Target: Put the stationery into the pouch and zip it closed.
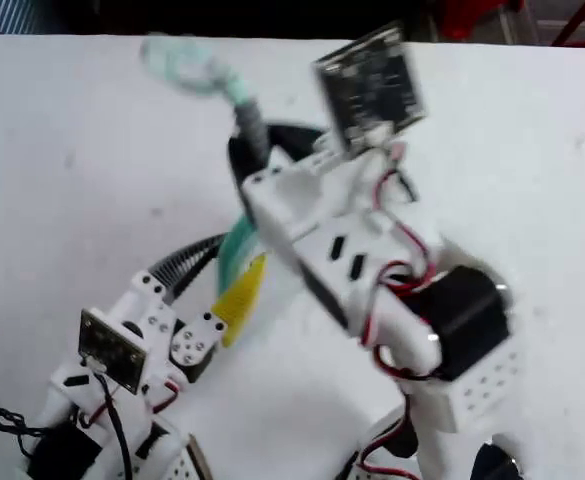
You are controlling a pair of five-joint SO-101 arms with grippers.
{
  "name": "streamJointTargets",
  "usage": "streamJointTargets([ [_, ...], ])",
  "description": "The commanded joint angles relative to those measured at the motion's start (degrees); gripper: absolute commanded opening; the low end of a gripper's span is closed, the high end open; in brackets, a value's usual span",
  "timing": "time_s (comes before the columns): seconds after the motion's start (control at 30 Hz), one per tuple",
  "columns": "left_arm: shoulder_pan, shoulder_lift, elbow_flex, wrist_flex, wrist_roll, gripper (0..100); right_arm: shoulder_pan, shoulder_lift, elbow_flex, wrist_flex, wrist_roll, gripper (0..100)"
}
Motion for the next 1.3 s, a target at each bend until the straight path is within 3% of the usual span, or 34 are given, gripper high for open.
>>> streamJointTargets([
  [0.0,-0.48,-0.04,0.7,-1.32,0.53,17,-3.03,-3.56,6.51,-1.71,-0.97,1.8],
  [0.2,-0.48,-0.04,2.73,0.35,-0.09,16,-3.38,-9.63,15.56,-7.34,-0.79,1.8],
  [0.37,0.13,-0.13,0.18,5.01,-9.76,2,-3.3,-11.74,17.05,-7.43,1.93,1.8],
  [0.57,0.13,-0.13,-2.81,11.78,-9.67,11,0.84,-12.0,17.41,-7.69,1.49,1.8],
  [0.73,0.13,-0.13,-3.52,12.57,-10.02,6,1.71,-12.09,17.41,-9.36,1.93,1.8],
  [0.9,0.13,-0.13,-3.52,12.92,-10.02,8,6.64,-12.0,18.46,-13.58,2.02,1.8],
  [1.1,0.13,-0.13,-3.52,13.1,-10.11,6,7.34,-11.91,21.01,-14.81,2.02,1.8],
  [1.17,0.13,-0.13,-3.52,13.71,-12.4,1,7.96,-12.0,22.15,-16.22,2.02,1.8],
  [1.27,0.13,-0.13,-3.78,16.79,-14.86,2,8.92,-11.82,24.44,-18.77,2.11,1.8],
])
